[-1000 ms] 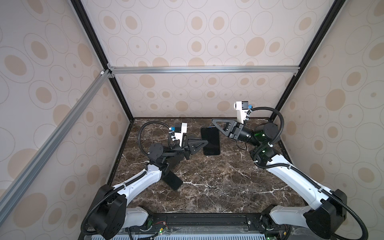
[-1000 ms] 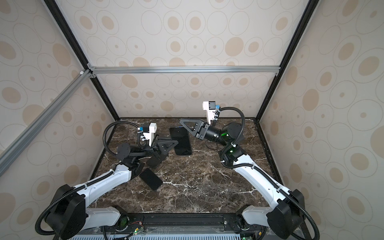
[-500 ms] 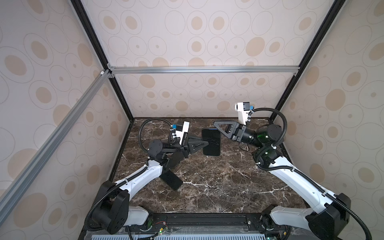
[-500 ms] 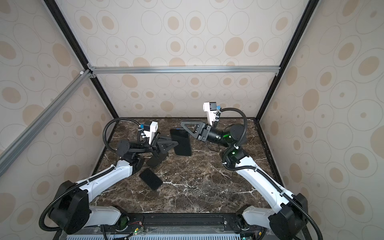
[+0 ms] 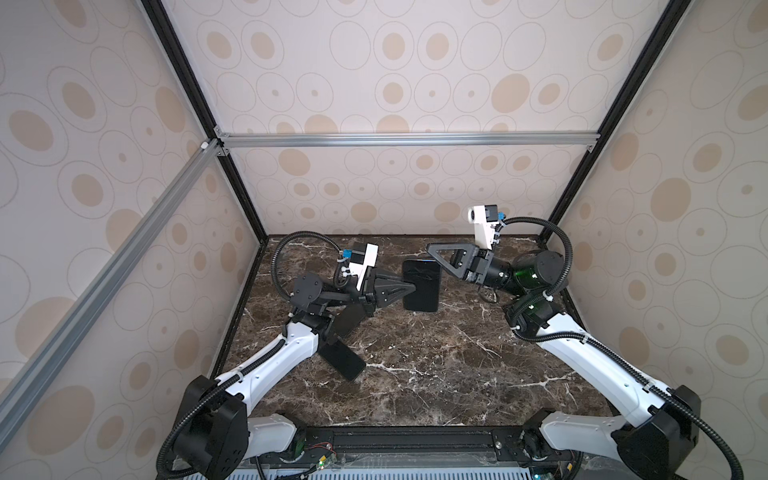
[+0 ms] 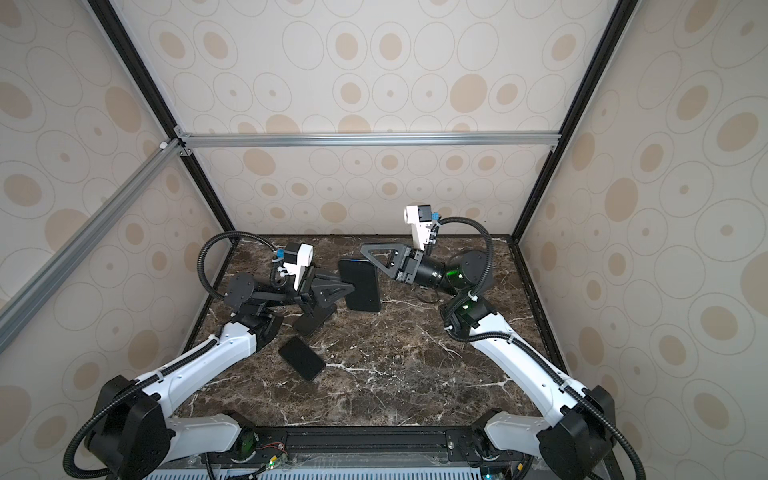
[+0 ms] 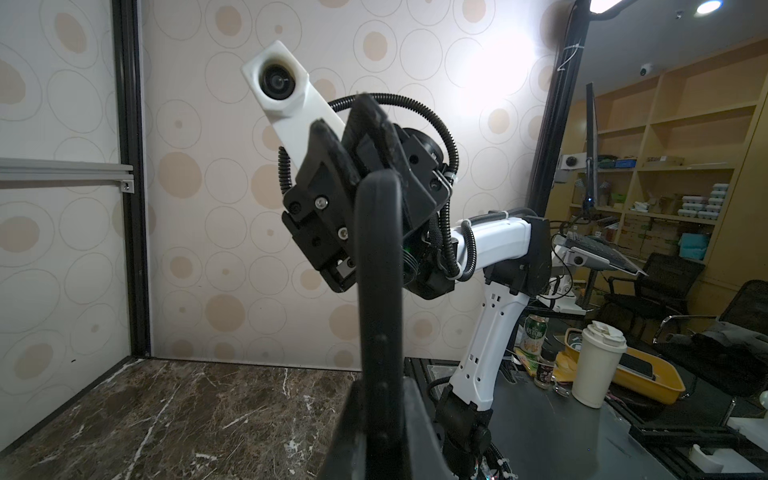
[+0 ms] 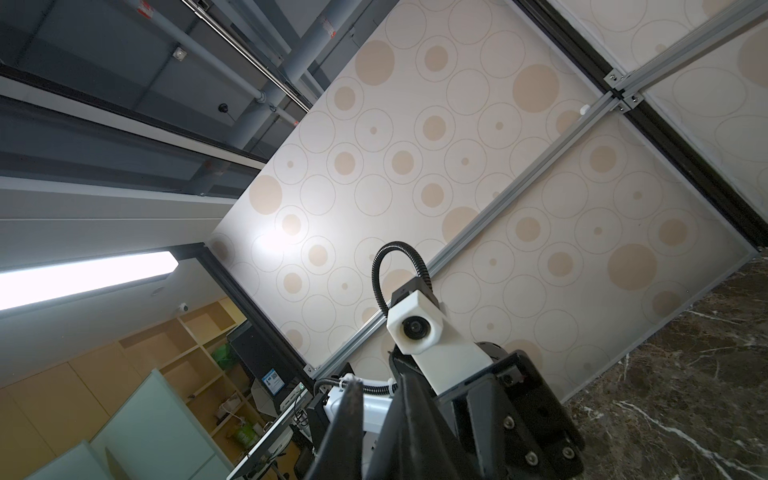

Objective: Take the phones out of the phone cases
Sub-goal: 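Hold the phone upright in the left gripper while the right gripper waits beside it, then move the open right gripper toward the phone's free end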

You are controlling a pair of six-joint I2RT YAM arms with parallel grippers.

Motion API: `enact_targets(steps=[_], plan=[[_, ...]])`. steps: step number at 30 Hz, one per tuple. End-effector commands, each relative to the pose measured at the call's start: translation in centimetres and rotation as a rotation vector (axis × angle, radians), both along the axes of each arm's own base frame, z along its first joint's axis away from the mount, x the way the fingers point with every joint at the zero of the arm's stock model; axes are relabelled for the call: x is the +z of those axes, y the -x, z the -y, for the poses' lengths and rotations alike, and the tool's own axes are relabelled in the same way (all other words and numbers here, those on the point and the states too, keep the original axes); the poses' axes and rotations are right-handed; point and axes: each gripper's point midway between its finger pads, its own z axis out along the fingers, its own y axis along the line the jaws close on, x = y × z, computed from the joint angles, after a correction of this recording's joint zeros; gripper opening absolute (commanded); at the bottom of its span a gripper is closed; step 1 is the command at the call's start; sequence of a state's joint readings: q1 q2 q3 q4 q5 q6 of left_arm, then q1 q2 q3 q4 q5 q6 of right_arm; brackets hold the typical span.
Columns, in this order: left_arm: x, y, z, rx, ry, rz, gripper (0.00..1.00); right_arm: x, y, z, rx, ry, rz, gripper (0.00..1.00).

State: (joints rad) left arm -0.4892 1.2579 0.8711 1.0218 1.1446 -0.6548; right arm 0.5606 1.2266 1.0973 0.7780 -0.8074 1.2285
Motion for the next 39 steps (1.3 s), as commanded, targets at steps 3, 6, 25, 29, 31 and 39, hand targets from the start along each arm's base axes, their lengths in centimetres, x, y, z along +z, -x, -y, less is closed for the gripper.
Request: enact_targets(steps=[3,6,25,29,31,39], plan=[[4.2,1.7,-0.9,0.050,0.069,0.257,0.00,-1.4,-1.4,-0.4,-0.003,0.002,-0.166,0.00],[4.4,2.2,-0.9,0.036,0.076,0.266,0.00,-2.2,-1.9,-0.7,-0.007,0.019,-0.199,0.00],[5.5,4.7,0.0,-0.091,0.127,0.265,0.00,-5.3,-4.0,-1.8,-0.080,0.116,-0.155,0.00],[5.3,4.8,0.0,-0.090,0.125,0.268,0.00,-5.7,-4.4,-2.1,-0.083,0.130,-0.167,0.00],[5.3,4.8,0.0,-0.092,0.124,0.267,0.00,-6.2,-4.7,-2.1,-0.090,0.141,-0.187,0.00],[5.5,5.2,-0.1,-0.096,0.120,0.282,0.00,-7.8,-5.9,-1.8,-0.144,0.189,-0.278,0.00]])
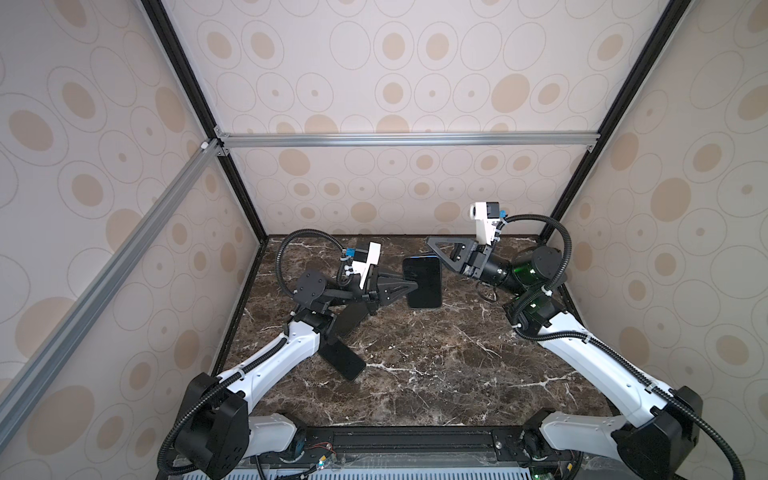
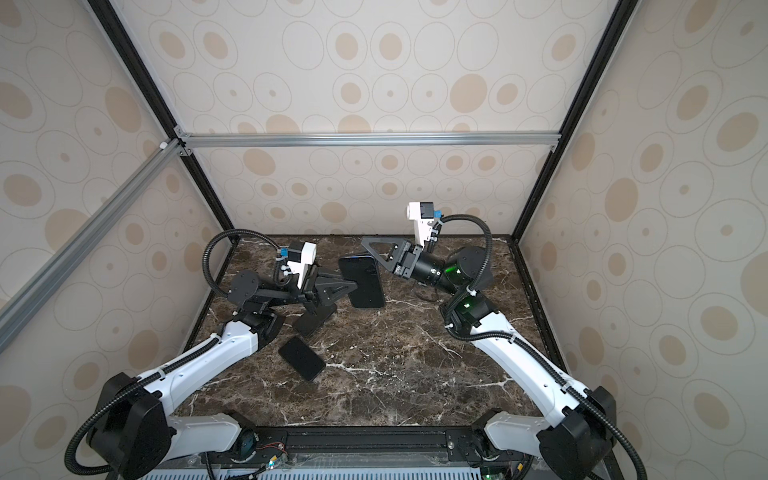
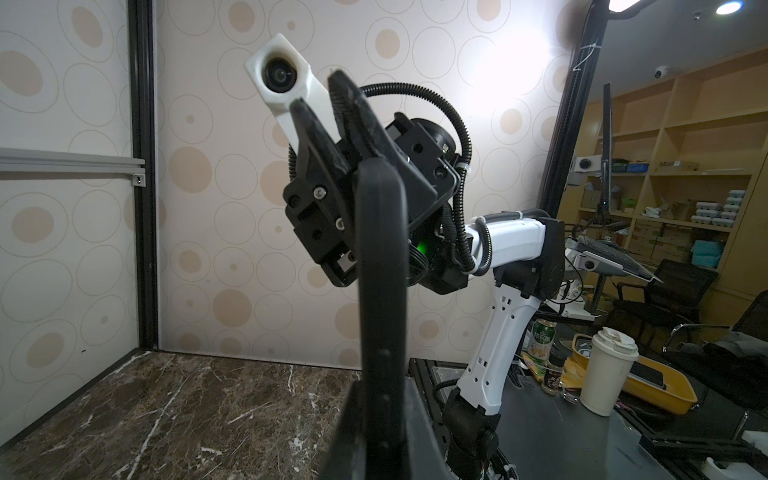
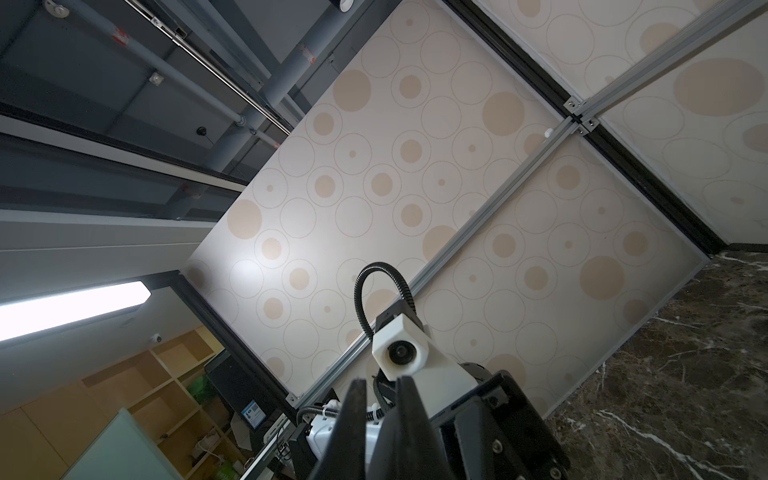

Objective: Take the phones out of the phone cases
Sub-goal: 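Move the open right gripper toward the phone's free end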

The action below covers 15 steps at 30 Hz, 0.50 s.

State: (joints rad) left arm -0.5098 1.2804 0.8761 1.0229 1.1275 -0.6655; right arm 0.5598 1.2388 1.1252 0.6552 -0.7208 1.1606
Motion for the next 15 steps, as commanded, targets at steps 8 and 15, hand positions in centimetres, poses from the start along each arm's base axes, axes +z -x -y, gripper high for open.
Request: enact_targets(steps=[8,15], plan=[[5.9,5.7,-1.0,-0.091,0.129,0.314,0.00,-7.4,-3.8,-1.6,-0.037,0.124,-0.297,0.00],[5.9,6.1,-1.2,-0.097,0.130,0.315,0.00,-9.0,-4.5,-1.5,-0.072,0.161,-0.344,0.00]])
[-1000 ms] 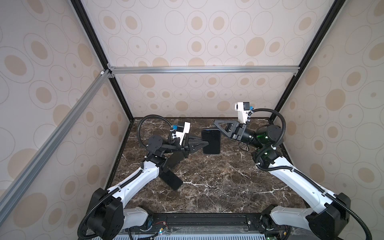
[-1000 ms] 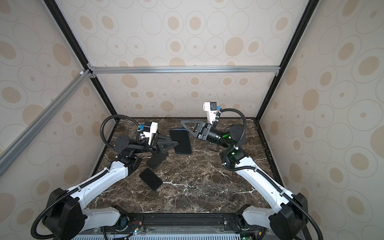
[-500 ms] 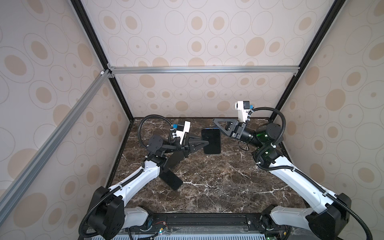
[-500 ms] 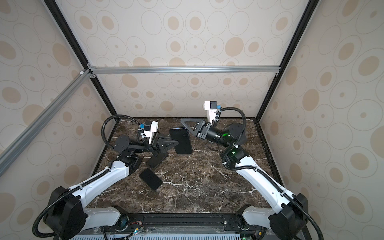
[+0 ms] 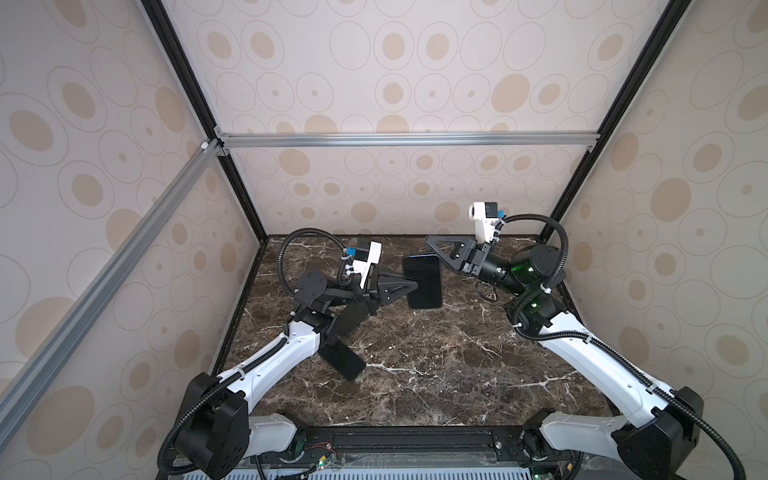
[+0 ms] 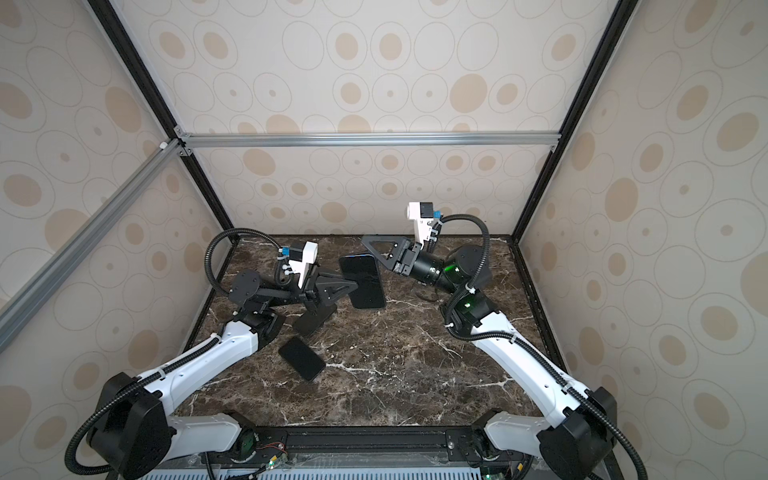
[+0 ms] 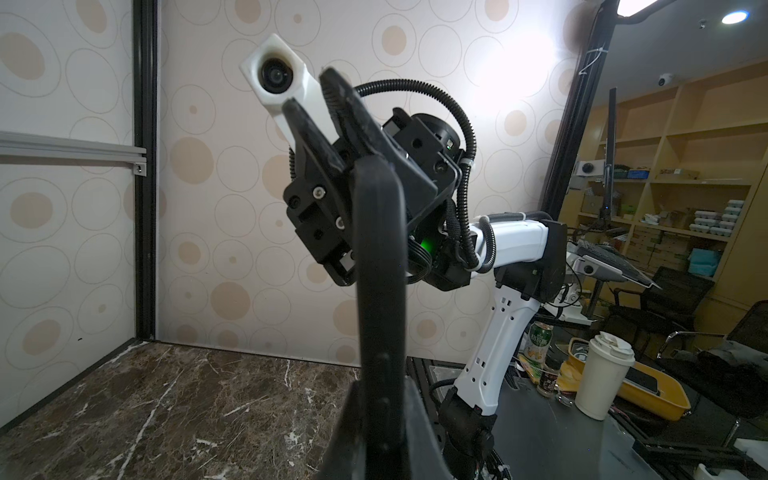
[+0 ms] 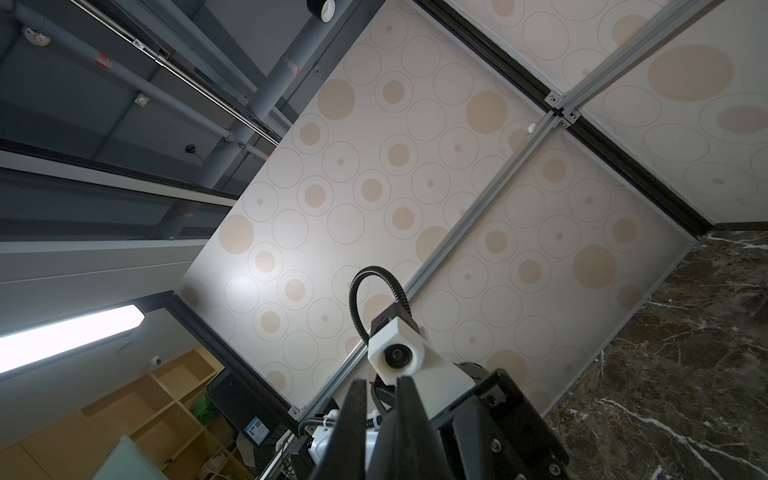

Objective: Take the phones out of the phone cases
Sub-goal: 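Move the open right gripper toward the phone's free end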

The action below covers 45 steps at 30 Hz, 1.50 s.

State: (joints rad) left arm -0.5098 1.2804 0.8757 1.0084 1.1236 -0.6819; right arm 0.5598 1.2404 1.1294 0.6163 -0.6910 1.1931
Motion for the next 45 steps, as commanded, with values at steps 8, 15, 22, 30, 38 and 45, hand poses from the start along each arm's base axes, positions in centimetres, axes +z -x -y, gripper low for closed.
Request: enact_targets(steps=[8,15,22,30,38,45], plan=[[6.1,6.5,-1.3,-0.101,0.142,0.349,0.00,-9.3,-4.1,-1.2,-0.083,0.212,-0.282,0.00],[6.2,7.1,-1.4,-0.120,0.146,0.354,0.00,-9.3,-4.3,-1.0,-0.089,0.212,-0.283,0.00],[6.2,7.1,-1.3,-0.129,0.142,0.352,0.00,-8.4,-4.2,-0.9,-0.031,0.247,-0.181,0.00],[6.1,7.1,-1.3,-0.128,0.148,0.353,0.00,-10.7,-5.1,-0.8,-0.051,0.322,-0.232,0.00],[5.5,4.9,-0.8,-0.031,0.126,0.286,0.00,-5.2,-3.6,0.9,-0.111,0.243,-0.007,0.03],[5.5,1.5,-1.9,0.155,0.151,0.206,0.00,-2.8,-2.2,6.2,-0.433,0.318,0.176,0.23]])
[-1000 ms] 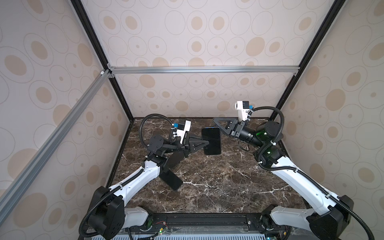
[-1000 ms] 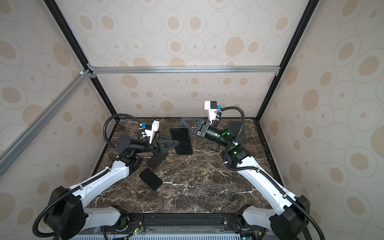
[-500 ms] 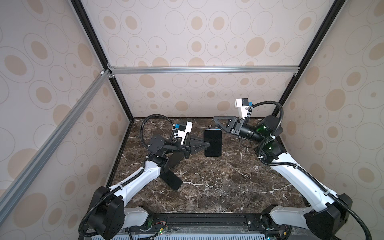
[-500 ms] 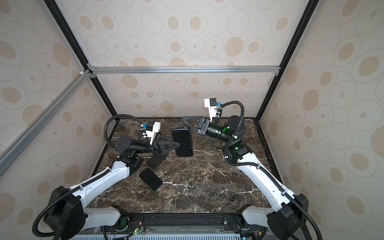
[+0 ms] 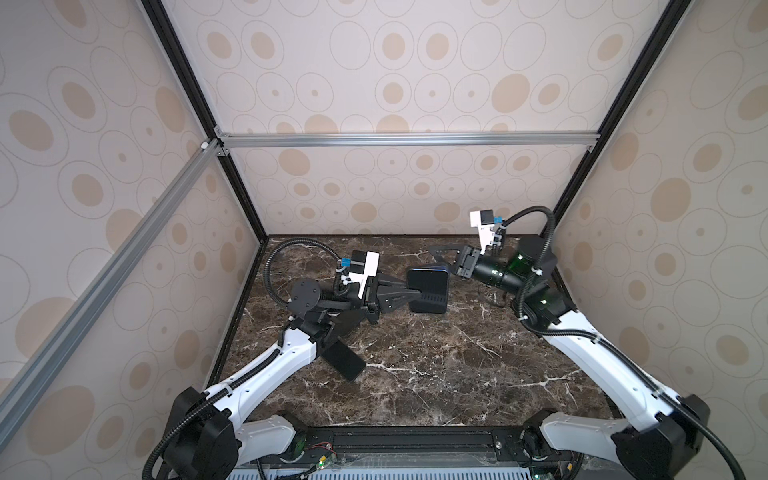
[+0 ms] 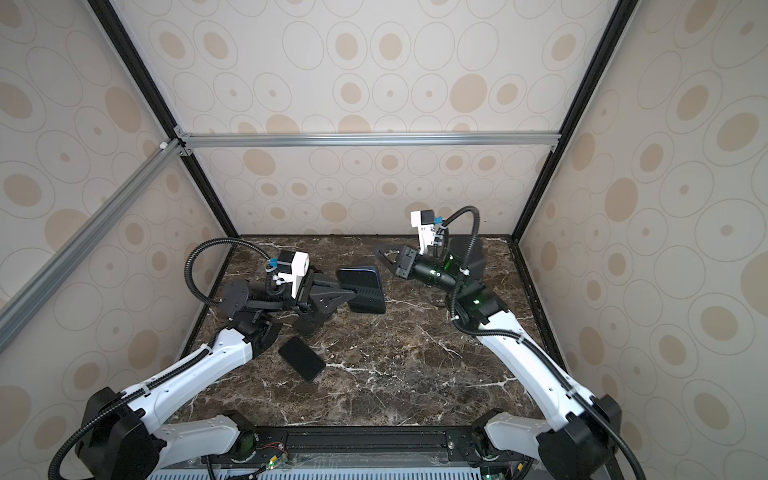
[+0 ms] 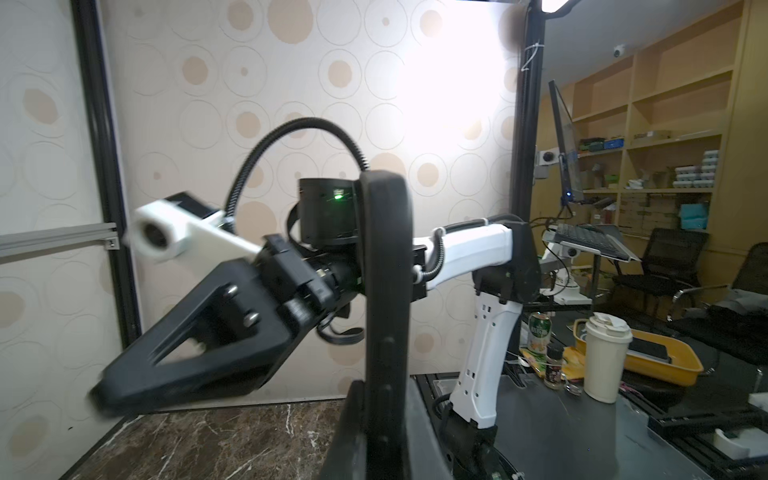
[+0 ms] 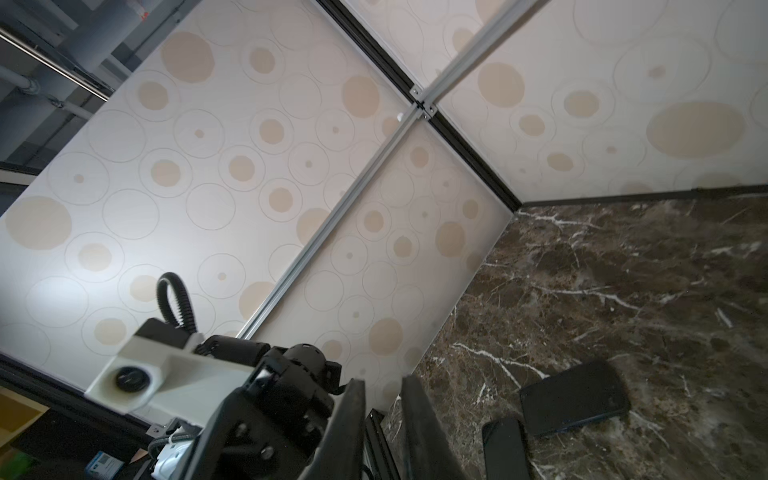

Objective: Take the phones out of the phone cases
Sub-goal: 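Move the open right gripper toward the phone's free end, then close the right gripper on the phone's free end opposite the left gripper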

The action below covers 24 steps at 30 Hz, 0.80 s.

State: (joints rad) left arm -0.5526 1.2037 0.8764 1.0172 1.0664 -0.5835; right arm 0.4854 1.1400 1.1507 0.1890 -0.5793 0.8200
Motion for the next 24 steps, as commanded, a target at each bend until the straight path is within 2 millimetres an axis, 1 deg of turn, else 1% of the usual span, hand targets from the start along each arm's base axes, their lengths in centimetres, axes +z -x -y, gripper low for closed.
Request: enact_targets(steps=[1,2,4,6,8,9,11,13,18,24], plan=[[2.8,-1.5,-1.7,0.144,0.098,0.029,0.00,0.7,0.4,3.4,-0.198,0.081,0.141,0.26],[2.9,-2.3,-2.1,0.178,0.112,0.001,0.00,0.5,0.7,3.9,-0.218,0.097,0.159,0.28],[3.1,-3.3,-2.5,0.221,0.130,-0.038,0.00,0.4,1.5,4.1,-0.213,0.124,0.221,0.37],[3.3,-4.4,-2.8,0.272,0.148,-0.089,0.00,0.5,2.5,3.8,-0.172,0.149,0.284,0.44],[3.7,-5.1,-2.9,0.290,0.163,-0.134,0.00,0.8,3.8,3.0,-0.094,0.170,0.350,0.52],[3.8,-5.4,-3.0,0.294,0.170,-0.151,0.00,0.9,4.4,2.7,-0.062,0.171,0.373,0.53],[4.4,-5.4,-3.1,0.282,0.194,-0.178,0.00,1.2,5.3,2.2,-0.005,0.154,0.414,0.55],[4.9,-5.1,-3.5,0.262,0.231,-0.193,0.00,1.4,5.7,1.7,0.033,0.126,0.437,0.59],[6.0,-4.0,-4.3,0.188,0.330,-0.222,0.00,1.0,5.2,0.3,0.114,0.068,0.420,0.68],[6.5,-3.5,-4.4,0.154,0.355,-0.225,0.00,1.1,5.0,-1.1,0.173,-0.010,0.404,0.70]])
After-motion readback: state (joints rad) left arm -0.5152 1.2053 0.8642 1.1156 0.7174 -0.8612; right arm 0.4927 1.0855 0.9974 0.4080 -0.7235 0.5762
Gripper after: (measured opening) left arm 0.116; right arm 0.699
